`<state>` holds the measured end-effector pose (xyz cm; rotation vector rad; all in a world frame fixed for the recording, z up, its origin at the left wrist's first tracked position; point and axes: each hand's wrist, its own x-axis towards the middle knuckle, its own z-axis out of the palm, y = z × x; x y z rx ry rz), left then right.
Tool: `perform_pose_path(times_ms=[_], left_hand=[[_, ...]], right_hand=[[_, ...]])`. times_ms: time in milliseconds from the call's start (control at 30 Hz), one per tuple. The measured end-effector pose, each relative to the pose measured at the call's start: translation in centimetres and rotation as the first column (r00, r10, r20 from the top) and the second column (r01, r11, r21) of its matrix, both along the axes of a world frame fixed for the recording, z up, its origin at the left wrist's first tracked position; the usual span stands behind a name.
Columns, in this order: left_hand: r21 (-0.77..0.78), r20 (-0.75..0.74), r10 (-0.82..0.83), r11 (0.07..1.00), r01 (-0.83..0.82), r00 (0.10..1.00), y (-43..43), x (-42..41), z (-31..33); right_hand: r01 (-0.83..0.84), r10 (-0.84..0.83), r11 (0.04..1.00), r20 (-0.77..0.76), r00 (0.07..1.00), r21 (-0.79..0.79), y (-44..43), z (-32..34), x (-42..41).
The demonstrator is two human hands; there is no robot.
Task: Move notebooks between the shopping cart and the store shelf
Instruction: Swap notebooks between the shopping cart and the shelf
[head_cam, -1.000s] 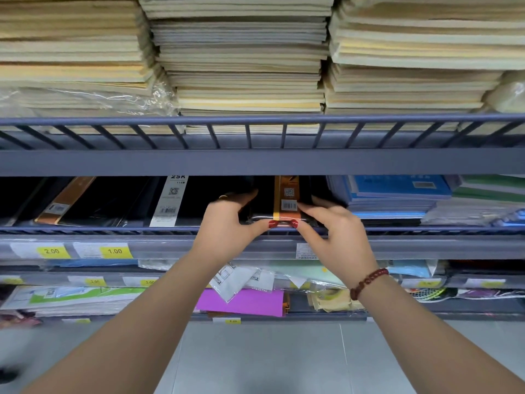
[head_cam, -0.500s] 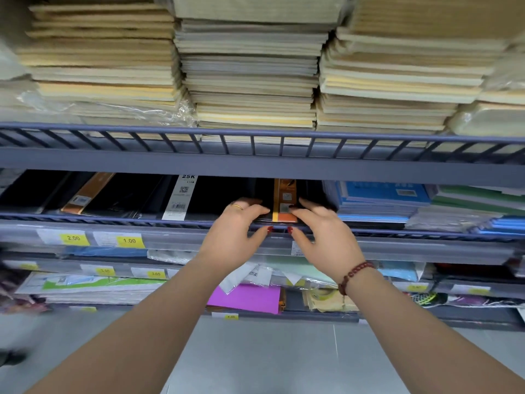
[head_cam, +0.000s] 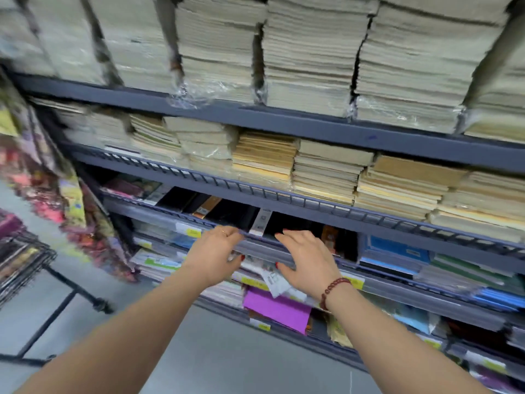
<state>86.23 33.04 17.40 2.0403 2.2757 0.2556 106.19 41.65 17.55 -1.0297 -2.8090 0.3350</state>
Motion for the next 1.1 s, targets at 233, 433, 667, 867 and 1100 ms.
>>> perform_pose_path(times_ms=[233,433,667,867,1100], left_hand=[[0.081,-0.107,0.178,0.982,-0.170,0.978,-12.0,-8.6,7.8],[0.151,-0.131,0.359,0.928,-0.340,0.924,-24.4,-16.6,13.0],[0.162,-0.184,0.522,0.852,-0.498,0.833,-39.0,-24.1,16.2],[0.191,-0.149,0.642,0.765,-0.615,0.752,-46.1,-29.5,16.7],[0.185,-0.137,0.718,0.696,-0.694,0.683,-48.9,-37.4,16.2]], right_hand=[[-0.197,0.200,0.979,-0.043,0.979,0.052,-7.1,7.2,-10.0],[-0.328,0.336,0.937,-0.050,0.941,0.115,-15.7,11.2,-20.2],[-0.446,0.465,0.881,-0.111,0.878,0.161,-27.4,13.6,-31.4],[-0.559,0.581,0.810,-0.108,0.807,0.178,-33.3,14.7,-39.7],[-0.632,0.648,0.760,-0.095,0.756,0.154,-35.3,13.8,-50.0]])
